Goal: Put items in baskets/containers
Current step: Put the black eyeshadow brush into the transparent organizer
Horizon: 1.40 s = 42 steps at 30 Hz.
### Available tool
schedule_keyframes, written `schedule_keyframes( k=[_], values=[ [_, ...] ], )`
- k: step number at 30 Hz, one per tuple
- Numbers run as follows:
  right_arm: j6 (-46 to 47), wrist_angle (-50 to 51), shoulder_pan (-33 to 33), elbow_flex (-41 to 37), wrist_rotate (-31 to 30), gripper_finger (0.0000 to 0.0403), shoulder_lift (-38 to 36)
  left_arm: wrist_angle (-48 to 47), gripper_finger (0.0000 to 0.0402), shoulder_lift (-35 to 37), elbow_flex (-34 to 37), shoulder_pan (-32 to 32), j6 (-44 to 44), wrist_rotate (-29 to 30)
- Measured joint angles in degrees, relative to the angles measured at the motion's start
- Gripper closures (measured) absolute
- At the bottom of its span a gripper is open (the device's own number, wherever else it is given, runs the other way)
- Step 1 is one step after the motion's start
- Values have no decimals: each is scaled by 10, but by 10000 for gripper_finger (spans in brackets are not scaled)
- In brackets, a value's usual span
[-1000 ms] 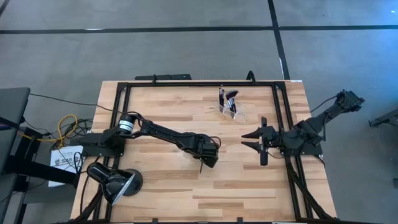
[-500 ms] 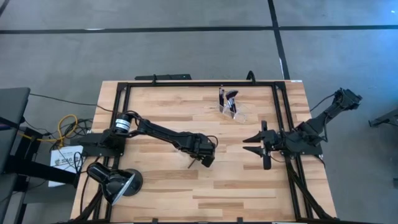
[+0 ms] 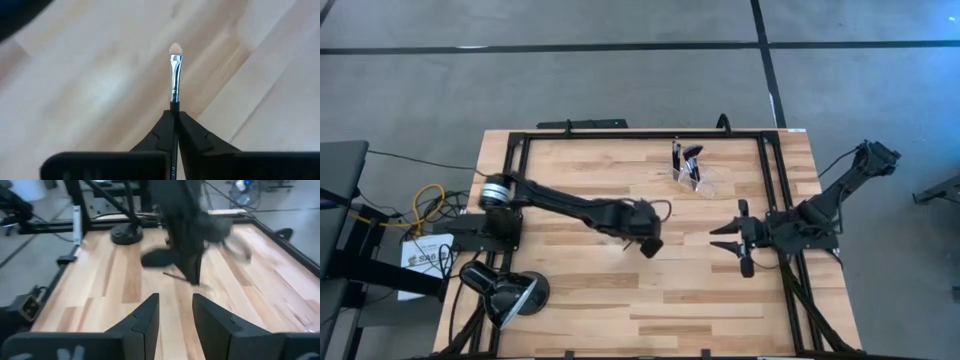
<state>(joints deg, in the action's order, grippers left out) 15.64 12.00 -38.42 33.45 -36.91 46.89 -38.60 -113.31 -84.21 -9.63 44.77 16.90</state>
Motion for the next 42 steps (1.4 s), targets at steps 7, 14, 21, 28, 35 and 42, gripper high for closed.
schedule_keyframes(
  k=[7,14,21,28,35,42],
  values=[
    [8,-3,16,0,-35,295,30,176,391,102,79,-3,-98,66],
    [-108,-225,59,-60,12,293,58,476,391,187,225,-15,-220,66],
    [-105,-431,153,-125,175,264,104,800,391,223,369,-9,-313,-14],
    [-85,-597,224,-127,233,203,227,931,391,202,418,10,-338,-103],
    [-61,-697,290,-109,319,178,317,967,391,191,416,20,-360,-116],
    [-82,-716,313,-68,339,194,373,1005,391,191,416,39,-369,-163]
  ],
)
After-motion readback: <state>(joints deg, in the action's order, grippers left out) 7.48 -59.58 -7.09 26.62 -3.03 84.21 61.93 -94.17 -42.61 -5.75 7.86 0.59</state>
